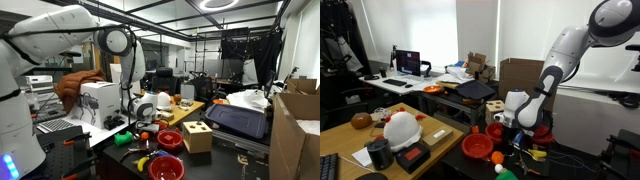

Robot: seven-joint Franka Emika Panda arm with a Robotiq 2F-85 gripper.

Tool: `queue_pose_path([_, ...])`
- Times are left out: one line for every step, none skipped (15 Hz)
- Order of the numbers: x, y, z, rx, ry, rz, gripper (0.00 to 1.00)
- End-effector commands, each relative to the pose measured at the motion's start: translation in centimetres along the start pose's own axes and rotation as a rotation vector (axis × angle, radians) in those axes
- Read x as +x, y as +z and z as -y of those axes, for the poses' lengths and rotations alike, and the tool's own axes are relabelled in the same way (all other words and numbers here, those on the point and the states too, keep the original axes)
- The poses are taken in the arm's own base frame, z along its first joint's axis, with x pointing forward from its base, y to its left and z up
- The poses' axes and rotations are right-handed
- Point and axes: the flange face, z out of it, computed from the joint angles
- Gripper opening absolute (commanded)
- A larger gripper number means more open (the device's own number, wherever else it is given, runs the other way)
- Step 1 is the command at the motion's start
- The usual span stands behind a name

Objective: Put the orange ball in the red bowl on the left.

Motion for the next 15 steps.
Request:
queue_pose_path([0.2, -1.0, -0.4, -0.021, -0.019, -0.008, 1.00])
queue_pose_path([0.2, -1.1, -0.5, -0.025, -0.019, -0.006, 1.00])
queue_pose_path([0.3, -1.3, -0.6, -0.031, -0.018, -0.001, 1.00])
queue_pose_path([0.2, -1.4, -0.6, -0.034, -0.017, 0.003, 1.00])
queue_pose_path([0.2, -1.6, -0.7, -0.033, -0.015, 0.006, 1.00])
queue_pose_path([0.2, -1.7, -0.7, -0.037, -0.014, 0.007, 1.00])
queue_pose_path([0.3, -1.9, -0.7, -0.035, -0.013, 0.011, 1.00])
queue_pose_path([0.4, -2.0, -0.7, -0.036, -0.012, 0.013, 1.00])
queue_pose_path([0.6, -2.3, -0.8, -0.042, -0.014, 0.007, 1.00])
queue_pose_path([0.8, -2.5, -0.8, -0.044, -0.011, 0.003, 1.00])
queue_pose_path([1.0, -2.7, -0.8, -0.047, -0.005, -0.002, 1.00])
queue_pose_path([1.2, -3.0, -0.8, -0.044, 0.005, -0.006, 1.00])
queue_pose_path([1.5, -3.3, -0.9, -0.045, 0.013, -0.012, 1.00])
queue_pose_path([1.6, -3.5, -0.9, -0.042, 0.018, -0.016, 1.00])
queue_pose_path([1.8, -3.7, -0.9, -0.042, 0.021, -0.019, 1.00])
